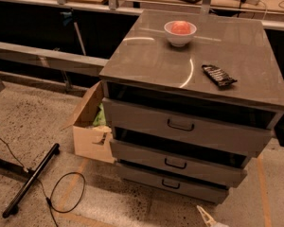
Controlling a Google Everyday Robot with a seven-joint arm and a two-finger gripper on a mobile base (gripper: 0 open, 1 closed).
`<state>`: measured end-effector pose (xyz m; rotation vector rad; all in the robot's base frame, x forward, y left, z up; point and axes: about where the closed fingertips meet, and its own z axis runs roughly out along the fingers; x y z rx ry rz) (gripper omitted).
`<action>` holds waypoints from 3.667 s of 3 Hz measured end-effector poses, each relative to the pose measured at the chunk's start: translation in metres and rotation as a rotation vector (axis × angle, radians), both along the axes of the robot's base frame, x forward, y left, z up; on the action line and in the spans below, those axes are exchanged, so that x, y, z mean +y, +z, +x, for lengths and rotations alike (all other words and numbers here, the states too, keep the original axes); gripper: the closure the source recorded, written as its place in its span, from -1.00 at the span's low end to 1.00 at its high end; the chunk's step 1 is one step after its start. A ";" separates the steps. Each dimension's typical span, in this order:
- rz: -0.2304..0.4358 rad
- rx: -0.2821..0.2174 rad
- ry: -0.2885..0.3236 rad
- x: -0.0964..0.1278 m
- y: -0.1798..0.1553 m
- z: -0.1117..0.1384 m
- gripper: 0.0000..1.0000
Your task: Open bottom drawer
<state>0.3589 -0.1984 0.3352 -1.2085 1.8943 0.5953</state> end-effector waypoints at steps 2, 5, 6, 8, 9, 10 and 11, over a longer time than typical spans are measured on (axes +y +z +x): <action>-0.093 -0.232 0.063 0.051 -0.037 0.036 -1.00; -0.249 -0.301 0.000 0.059 -0.068 0.076 -1.00; -0.324 -0.326 0.000 0.030 -0.088 0.100 -1.00; -0.514 -0.393 -0.064 -0.044 -0.114 0.161 -1.00; -0.558 -0.366 -0.066 -0.054 -0.135 0.168 -1.00; -0.597 -0.370 -0.070 -0.062 -0.144 0.180 -1.00; -0.629 -0.379 -0.083 -0.068 -0.148 0.191 -1.00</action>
Offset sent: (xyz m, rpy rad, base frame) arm 0.0942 0.0377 -0.0733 -0.3536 -0.3866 -0.1088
